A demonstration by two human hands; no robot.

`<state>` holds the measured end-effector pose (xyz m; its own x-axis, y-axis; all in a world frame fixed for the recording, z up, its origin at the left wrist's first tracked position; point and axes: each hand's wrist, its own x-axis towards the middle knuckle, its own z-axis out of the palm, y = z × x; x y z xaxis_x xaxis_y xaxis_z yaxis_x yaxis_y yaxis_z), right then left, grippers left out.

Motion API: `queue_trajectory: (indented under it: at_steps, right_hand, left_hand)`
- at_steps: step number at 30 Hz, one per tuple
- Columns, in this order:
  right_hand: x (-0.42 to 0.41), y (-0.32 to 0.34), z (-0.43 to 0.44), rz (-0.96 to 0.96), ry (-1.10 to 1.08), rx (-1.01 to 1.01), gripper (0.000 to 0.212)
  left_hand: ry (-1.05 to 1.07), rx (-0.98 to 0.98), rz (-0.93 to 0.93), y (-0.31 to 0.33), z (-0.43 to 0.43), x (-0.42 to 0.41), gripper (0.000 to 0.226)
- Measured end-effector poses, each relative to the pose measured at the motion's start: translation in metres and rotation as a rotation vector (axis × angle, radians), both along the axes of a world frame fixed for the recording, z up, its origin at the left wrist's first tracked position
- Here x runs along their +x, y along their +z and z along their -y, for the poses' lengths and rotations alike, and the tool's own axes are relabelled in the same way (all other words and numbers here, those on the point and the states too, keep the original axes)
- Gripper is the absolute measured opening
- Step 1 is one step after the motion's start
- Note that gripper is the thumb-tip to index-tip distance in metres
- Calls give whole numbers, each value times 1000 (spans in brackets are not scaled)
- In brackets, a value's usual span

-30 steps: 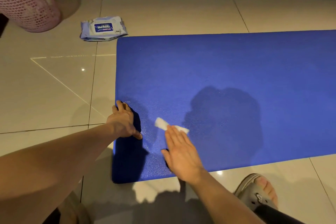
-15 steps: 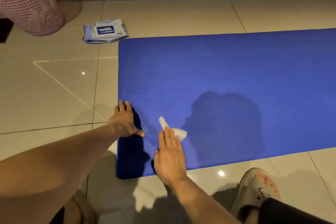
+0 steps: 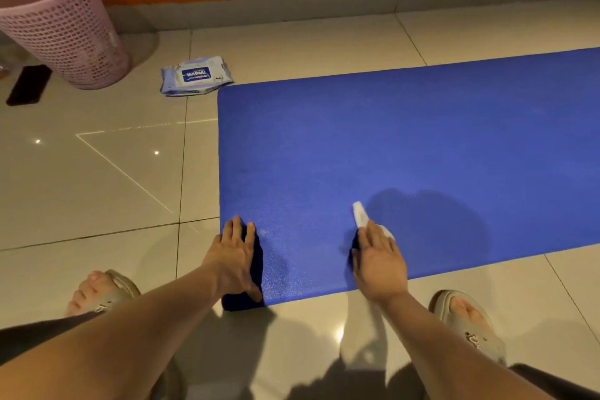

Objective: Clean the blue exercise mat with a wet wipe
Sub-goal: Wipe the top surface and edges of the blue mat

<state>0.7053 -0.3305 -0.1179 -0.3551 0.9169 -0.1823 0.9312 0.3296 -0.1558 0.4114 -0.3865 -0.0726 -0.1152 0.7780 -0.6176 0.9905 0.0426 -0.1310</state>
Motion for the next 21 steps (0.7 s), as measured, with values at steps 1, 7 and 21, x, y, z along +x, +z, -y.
queue_trajectory:
  at_steps: [1, 7, 21]
  right_hand:
    - [3, -4, 3, -4, -82, -19, 59]
    - [-60, -4, 39, -21, -66, -88, 48]
    - [5, -7, 35, -47, 187, 60, 53]
  left_hand:
    - [8, -1, -4, 0, -1, 3, 158]
    - [46, -18, -16, -3, -1, 9, 160]
    - [89, -38, -5, -5, -4, 12, 162]
